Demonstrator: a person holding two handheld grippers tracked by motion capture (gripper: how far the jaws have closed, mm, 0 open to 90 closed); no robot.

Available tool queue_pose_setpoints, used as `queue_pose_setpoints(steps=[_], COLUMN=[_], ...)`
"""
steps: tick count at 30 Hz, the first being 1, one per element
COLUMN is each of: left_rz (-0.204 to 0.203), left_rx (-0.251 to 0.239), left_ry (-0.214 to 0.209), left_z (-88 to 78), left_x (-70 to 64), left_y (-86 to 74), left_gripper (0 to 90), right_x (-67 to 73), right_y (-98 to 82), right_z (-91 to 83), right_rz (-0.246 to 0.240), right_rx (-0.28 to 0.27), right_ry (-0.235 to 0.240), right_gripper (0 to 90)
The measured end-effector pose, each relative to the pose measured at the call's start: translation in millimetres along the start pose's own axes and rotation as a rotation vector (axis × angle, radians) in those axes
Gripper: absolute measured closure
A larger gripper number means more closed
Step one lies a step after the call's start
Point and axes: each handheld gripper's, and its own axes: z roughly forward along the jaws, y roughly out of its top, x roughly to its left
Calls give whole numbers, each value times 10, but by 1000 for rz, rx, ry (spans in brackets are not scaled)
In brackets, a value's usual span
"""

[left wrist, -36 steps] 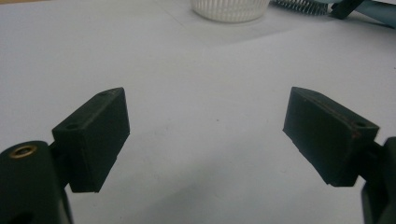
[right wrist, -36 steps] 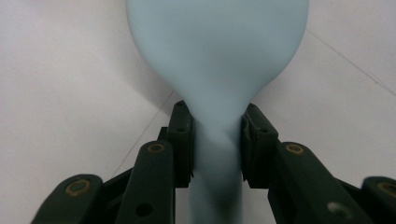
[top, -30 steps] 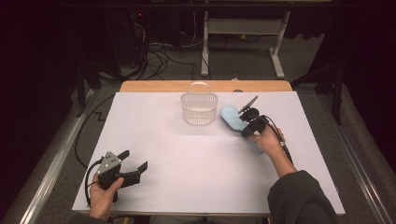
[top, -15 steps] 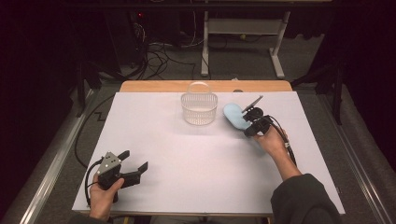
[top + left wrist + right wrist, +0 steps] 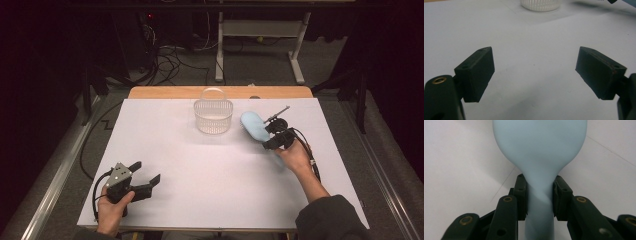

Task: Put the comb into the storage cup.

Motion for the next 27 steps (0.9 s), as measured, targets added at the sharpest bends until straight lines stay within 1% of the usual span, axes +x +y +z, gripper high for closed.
queue_pose_setpoints(steps=[3,5,6,8,10,13,18,20,23,26,27], left_rz=[3,14,23,26,23,25,33,33,30,24,25], left_rx=[4,10,14,15,15,10,9,12,16,9,6], left_ry=[-8,-11,-11,-17,-21,-14,-11,-13,-16,-16,-18], left_z=[4,12,15,19,23,18,18,23,23,32,34], left_x=[-2,-17,-24,-31,-31,-33,-45,-46,-46,-58,-67], left_y=[2,2,4,8,9,9,11,14,14,25,29], left_gripper=[164,164,164,164,164,164,164,163,162,161,161], right_x=[13,31,45,75,106,128,165,197,216,241,251], right_y=[-44,-67,-75,-87,-95,-111,-172,-214,-243,-284,-295], right_z=[-25,-33,-40,-59,-80,-112,-171,-210,-228,-245,-251], right_rz=[8,10,8,-2,-4,-18,-19,-30,-30,-29,-36], right_rx=[-9,-15,-20,-29,-33,-45,-65,-78,-83,-92,-92], right_ry=[14,25,27,33,37,43,53,66,73,87,90], right_gripper=[706,706,706,706,706,706,706,706,706,706,706])
